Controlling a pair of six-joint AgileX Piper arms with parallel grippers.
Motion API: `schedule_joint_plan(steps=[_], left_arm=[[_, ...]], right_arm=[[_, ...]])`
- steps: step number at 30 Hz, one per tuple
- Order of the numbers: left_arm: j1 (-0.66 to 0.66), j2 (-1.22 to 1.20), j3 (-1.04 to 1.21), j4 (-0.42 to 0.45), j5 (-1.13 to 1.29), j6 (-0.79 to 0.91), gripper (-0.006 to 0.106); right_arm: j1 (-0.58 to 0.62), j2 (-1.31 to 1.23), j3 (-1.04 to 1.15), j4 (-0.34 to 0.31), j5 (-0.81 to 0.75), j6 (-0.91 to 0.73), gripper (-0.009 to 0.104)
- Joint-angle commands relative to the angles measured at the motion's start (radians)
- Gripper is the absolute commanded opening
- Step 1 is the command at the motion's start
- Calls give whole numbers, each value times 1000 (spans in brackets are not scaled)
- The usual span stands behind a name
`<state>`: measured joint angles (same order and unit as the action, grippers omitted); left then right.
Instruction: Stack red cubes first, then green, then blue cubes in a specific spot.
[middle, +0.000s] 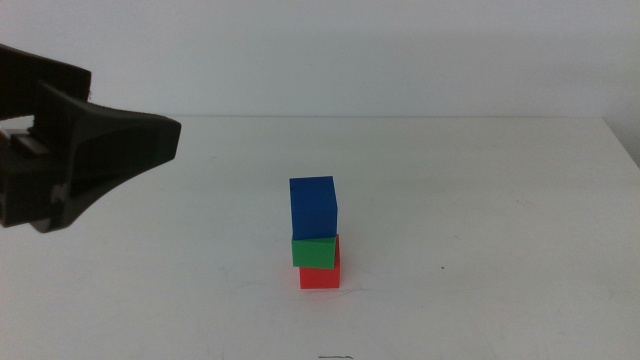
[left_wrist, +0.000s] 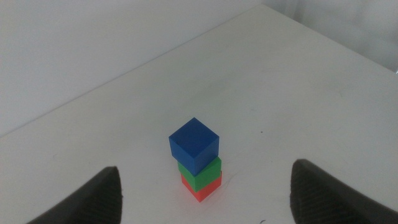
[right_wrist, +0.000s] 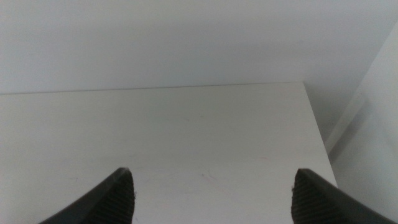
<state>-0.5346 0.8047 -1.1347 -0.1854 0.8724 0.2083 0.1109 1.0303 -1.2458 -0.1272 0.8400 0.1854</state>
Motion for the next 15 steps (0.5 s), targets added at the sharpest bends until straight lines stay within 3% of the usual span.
schedule_joint_plan(steps=[1,5,15], left_arm=[[-1,-2,-24,-10,-68,-2,91],[39,-24,37,46,-123,-1,91],[361,-148,368,53,-546,-1,91]], right_arm=[[-7,-16,-23,-16,-64,-10,64],[-7,-16,-23,-16,-65,-10,64],[-7,-16,-23,-17,-66,-10,64]])
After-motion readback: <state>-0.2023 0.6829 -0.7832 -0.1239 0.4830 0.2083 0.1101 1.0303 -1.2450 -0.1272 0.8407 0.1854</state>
